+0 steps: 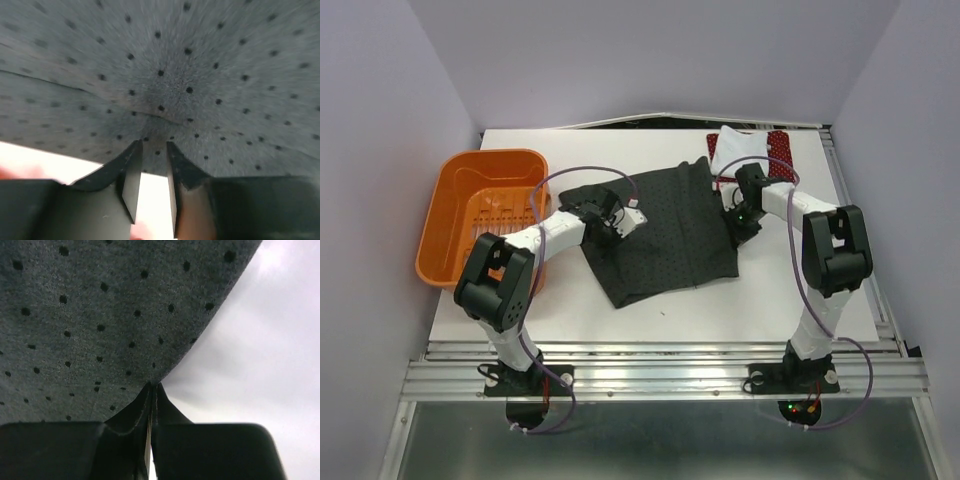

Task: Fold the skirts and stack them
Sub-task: Flatten the skirt out

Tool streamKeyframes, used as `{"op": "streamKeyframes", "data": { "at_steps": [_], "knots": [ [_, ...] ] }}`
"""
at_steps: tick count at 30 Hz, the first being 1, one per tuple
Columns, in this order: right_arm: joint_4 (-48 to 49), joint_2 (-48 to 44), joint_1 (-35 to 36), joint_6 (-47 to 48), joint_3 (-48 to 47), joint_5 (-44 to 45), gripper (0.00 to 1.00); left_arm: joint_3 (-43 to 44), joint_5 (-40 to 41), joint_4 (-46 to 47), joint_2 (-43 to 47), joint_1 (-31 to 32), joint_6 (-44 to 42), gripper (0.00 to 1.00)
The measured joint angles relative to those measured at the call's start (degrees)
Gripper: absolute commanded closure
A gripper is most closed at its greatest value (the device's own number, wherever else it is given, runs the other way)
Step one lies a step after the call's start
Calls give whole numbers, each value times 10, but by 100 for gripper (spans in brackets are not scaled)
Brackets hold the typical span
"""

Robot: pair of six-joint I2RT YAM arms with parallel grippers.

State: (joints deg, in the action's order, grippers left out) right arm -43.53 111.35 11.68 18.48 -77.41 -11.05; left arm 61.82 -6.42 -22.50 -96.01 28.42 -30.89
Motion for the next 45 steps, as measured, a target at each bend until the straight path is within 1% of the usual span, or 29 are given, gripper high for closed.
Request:
{"op": "streamKeyframes", "data": {
  "at_steps": [3,6,7,8,9,10,11,12,13,14,15,16,18,19,21,22,25,27,30,31,32,34,35,36,40,45],
  "knots": [
    [0,-35,0,14,45,-11,99,-12,15,-5,-25,0,-16,85],
    [-34,-71,1,49,83,-31,99,-29,20,-17,-20,1,-45,90],
    [-63,-91,3,72,97,-42,99,-34,20,-18,-16,2,-50,90],
    [-93,-107,5,96,105,-54,89,-43,19,-28,-7,5,-67,90],
    [-131,-128,8,119,111,-69,69,-49,19,-35,-2,7,-75,90],
    [-156,-141,10,137,114,-80,31,-59,17,-53,12,11,-89,90],
    [-186,-157,12,147,115,-88,26,-63,12,-72,23,13,-101,89],
    [-216,-174,16,162,115,-94,24,-63,4,-91,34,15,-112,87],
    [-238,-188,18,167,114,-98,23,-63,-3,-103,44,16,-120,85],
    [-255,-199,19,167,109,-98,24,-59,-14,-123,58,16,-128,79],
    [-262,-209,19,162,101,-97,27,-51,-21,-139,68,16,-130,77],
    [-264,-217,18,157,89,-94,33,-38,-28,-150,79,16,-130,74],
    [-258,-221,14,142,49,-83,37,-6,-37,-158,92,16,-121,69],
    [-247,-218,6,132,14,-77,44,24,-39,-154,97,16,-110,69],
    [-225,-202,-10,110,-50,-70,50,61,-39,-134,97,16,-94,68],
    [-207,-190,-20,100,-81,-68,55,75,-38,-119,96,15,-84,68],
    [-142,-134,-40,69,-160,-57,62,96,-33,-72,76,11,-47,68],
    [-115,-94,-44,50,-196,-52,62,106,-34,-45,43,6,-23,68],
    [-86,-5,-45,22,-260,-50,58,117,-35,-13,-22,-10,15,68],
    [-82,26,-45,19,-281,-51,54,118,-35,-7,-40,-16,27,68],
    [-82,51,-45,17,-300,-51,51,118,-36,-2,-57,-20,37,67],
    [-84,101,-45,17,-334,-55,46,118,-38,4,-76,-27,52,67],
    [-85,120,-45,19,-346,-56,40,118,-39,7,-83,-31,59,67],
    [-84,134,-45,22,-351,-57,38,118,-41,11,-87,-34,66,67],
    [-79,151,-45,37,-349,-58,37,118,-51,30,-88,-35,82,67],
    [-57,153,-45,63,-349,-60,42,118,-63,47,-88,-35,93,67]
  ]
}}
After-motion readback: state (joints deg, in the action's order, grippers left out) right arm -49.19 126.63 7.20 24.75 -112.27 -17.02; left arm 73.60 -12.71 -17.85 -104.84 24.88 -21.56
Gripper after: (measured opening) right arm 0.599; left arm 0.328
